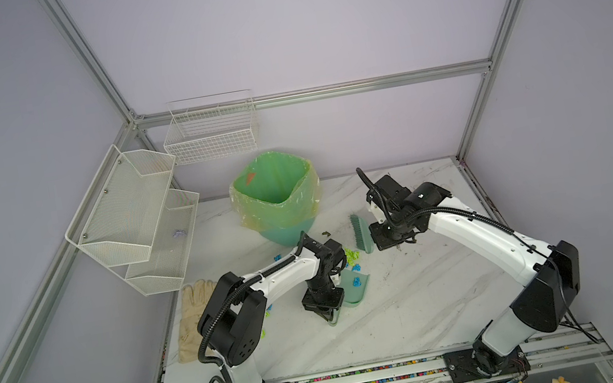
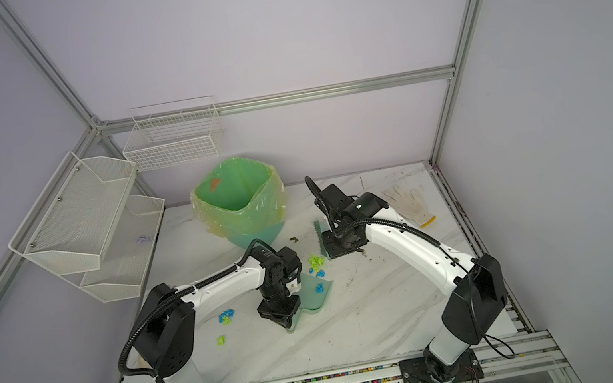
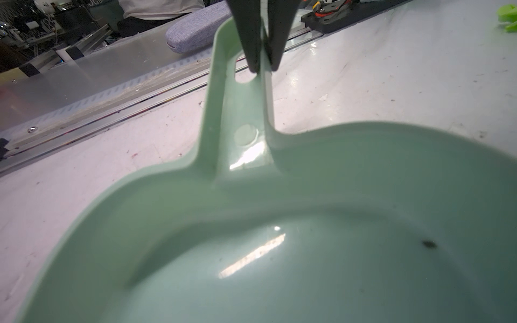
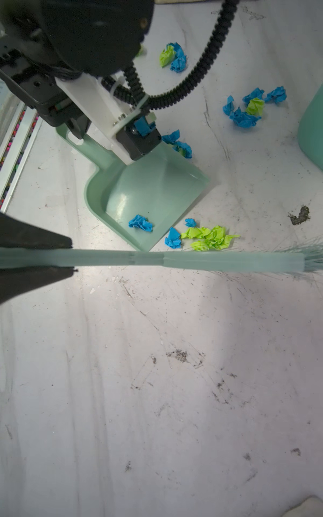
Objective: Sweep away the paper scraps from the table
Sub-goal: 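Brush more blue and green scraps into the dustpan with the right gripper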
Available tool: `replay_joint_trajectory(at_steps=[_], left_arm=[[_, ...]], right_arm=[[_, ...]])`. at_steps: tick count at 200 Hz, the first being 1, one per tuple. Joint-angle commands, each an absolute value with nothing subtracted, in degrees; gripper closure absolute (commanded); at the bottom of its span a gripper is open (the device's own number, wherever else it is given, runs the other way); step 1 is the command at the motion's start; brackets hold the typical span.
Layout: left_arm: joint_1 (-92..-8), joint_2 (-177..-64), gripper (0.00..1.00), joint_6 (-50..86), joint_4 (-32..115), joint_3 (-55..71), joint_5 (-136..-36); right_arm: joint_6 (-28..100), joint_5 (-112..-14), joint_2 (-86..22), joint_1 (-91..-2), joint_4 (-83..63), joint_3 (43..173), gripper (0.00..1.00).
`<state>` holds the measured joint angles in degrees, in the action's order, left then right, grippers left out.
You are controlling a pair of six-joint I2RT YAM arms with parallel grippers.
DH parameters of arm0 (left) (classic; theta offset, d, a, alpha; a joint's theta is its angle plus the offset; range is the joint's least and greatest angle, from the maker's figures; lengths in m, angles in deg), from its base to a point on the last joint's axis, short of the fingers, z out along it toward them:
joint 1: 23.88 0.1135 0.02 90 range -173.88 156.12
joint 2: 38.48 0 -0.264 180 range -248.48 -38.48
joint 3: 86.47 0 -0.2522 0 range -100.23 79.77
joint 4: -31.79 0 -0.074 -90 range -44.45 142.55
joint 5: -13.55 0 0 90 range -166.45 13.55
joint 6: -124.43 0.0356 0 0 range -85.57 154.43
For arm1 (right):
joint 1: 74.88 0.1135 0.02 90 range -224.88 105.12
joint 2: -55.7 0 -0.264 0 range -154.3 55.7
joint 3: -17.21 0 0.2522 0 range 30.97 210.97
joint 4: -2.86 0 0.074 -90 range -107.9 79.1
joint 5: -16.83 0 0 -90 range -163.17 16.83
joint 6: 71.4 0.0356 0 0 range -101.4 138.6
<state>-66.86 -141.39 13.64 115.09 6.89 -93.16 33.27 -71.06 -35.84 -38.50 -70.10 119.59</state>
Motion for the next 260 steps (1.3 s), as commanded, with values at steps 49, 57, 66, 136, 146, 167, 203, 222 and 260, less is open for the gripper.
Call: replay_joint_trajectory(at_steps=[49,57,66,136,146,167,203,222,260], left_arm=[[-64.27,-140.87,1.0,16.3,115.75,3.24,-95.24],[-64.2,-140.93,1.0,16.41,115.76,3.24,-95.24],[-63.88,-141.1,1.0,16.5,115.71,3.24,-95.33],[-62.73,-142.59,1.0,17.67,116.66,1.21,-95.17],[-62.48,-142.78,1.0,17.77,116.78,0.95,-95.27],[-62.37,-143.24,1.0,17.97,117.05,0.25,-95.17],[-62.31,-143.6,1.0,18.17,117.66,-0.8,-94.89],[-62.29,-143.64,1.0,18.28,117.82,-0.97,-94.63],[-62.28,-143.28,1.0,18.17,117.85,-1.29,-94.35]], right_arm=[[27.93,-79.05,-45.25,-38.2,-64.17,125.88,1.0],[27.55,-79.17,-45.97,-38.22,-64.16,125.69,1.0],[26.93,-79.12,-46.63,-38.23,-64.35,125.31,1.0],[24.92,-67.46,-42.43,-36.06,-62.32,116.1,1.0],[25.2,-65.72,-40.83,-35.25,-62.1,114.46,1.0],[26.31,-61.26,-36.04,-34.09,-61.46,111.26,1.0],[28.41,-55.37,-28.75,-33.48,-62.75,108.54,1.0],[29.5,-55.97,-26.48,-33.48,-64.7,108.25,1.0],[35.26,-62.88,-24.02,-33.57,-66.53,109.08,1.0]])
